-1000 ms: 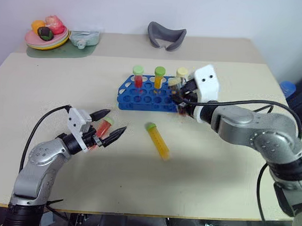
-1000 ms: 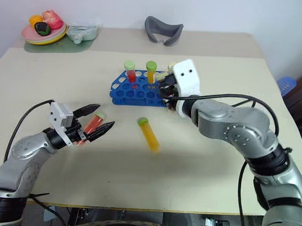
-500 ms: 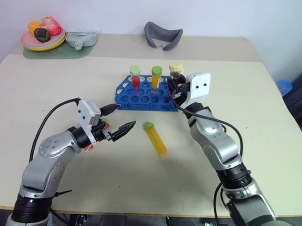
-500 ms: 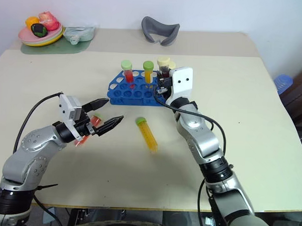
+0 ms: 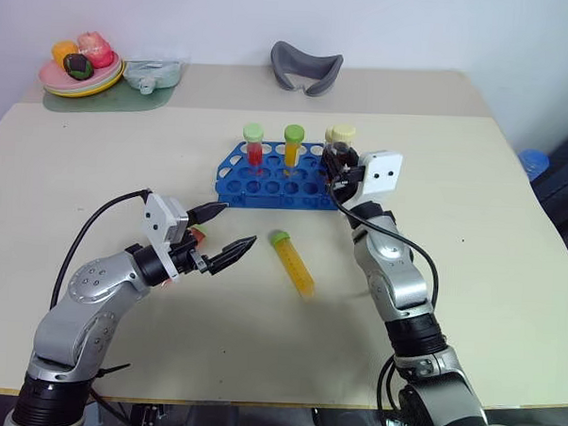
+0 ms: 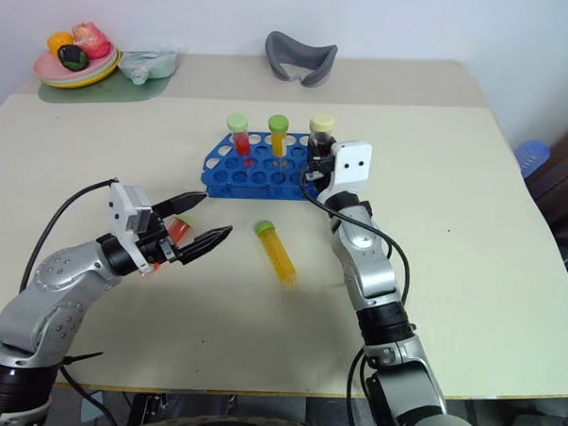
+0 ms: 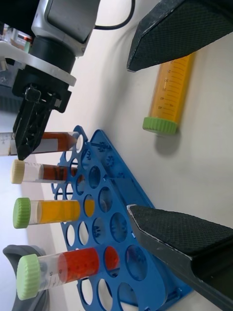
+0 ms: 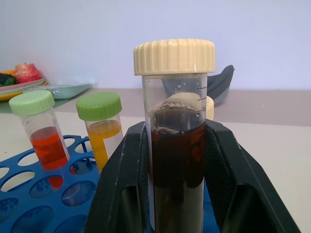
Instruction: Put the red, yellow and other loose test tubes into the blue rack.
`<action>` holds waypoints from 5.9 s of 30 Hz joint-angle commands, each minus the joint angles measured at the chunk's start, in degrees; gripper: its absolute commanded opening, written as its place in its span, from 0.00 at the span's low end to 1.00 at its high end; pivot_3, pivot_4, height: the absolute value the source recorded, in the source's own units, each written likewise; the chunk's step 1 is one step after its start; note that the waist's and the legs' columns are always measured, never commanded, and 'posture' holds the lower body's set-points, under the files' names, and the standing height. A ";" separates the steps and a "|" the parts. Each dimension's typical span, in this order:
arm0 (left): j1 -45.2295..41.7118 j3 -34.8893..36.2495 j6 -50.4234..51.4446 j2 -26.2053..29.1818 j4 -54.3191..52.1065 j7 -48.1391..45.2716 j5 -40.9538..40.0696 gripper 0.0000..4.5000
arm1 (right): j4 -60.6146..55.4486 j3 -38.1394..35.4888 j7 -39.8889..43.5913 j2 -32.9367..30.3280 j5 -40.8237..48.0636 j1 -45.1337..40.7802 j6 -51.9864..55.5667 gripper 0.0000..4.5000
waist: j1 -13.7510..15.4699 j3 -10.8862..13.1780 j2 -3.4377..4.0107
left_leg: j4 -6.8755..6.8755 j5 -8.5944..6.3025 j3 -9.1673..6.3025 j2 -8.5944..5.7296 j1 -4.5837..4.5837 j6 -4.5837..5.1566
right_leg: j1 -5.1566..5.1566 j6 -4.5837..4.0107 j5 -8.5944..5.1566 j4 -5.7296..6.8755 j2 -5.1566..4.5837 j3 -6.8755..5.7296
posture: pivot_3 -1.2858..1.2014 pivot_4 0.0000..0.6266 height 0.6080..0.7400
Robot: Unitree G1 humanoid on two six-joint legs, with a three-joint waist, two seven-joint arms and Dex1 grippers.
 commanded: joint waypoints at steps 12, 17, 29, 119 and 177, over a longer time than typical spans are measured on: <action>0.26 1.22 0.04 0.31 -2.00 -0.08 -1.02 1.00 | 2.27 -3.35 4.55 4.60 -1.87 -0.63 -3.14 0.27 | -0.75 0.00 0.00 | 0.00 0.02 0.00 0.00 0.03 -0.04 | 0.00 0.00 0.00 0.07 0.00 0.00 | 0.52 0.24 1.00; 0.51 1.15 -0.14 0.19 -2.12 -0.05 -0.92 1.00 | 1.86 -4.26 5.67 5.29 -2.39 -0.32 -3.57 0.76 | -1.31 0.00 0.00 | 0.01 0.04 -0.01 0.00 0.04 -0.07 | 0.00 0.00 0.00 0.12 0.00 0.00 | 0.52 0.24 1.00; 1.87 4.54 -1.19 1.90 -0.50 -0.32 -0.10 1.00 | -16.55 -7.30 13.16 -3.60 2.49 3.15 8.39 0.99 | -1.15 0.00 0.01 | 0.01 0.05 -0.01 0.00 0.06 -0.09 | 0.00 0.00 0.00 0.16 -0.01 0.01 | 0.52 0.24 1.00; 7.29 6.42 -8.32 5.88 5.75 -8.76 3.91 1.00 | -21.01 15.37 -39.92 -27.01 80.42 -26.85 63.73 0.18 | -1.20 0.00 0.05 | -0.03 0.03 -0.08 0.03 -0.08 -0.04 | -0.11 -0.01 -0.01 0.04 0.03 -0.03 | 0.52 0.24 1.00; 3.90 8.51 -2.27 1.79 0.98 0.74 -0.73 1.00 | 6.54 3.01 10.13 9.41 -7.30 -5.71 -9.39 0.99 | -1.42 -0.02 0.04 | 0.01 0.09 -0.07 -0.01 0.10 -0.14 | 0.03 -0.01 0.01 0.21 0.00 -0.04 | 0.52 0.24 1.00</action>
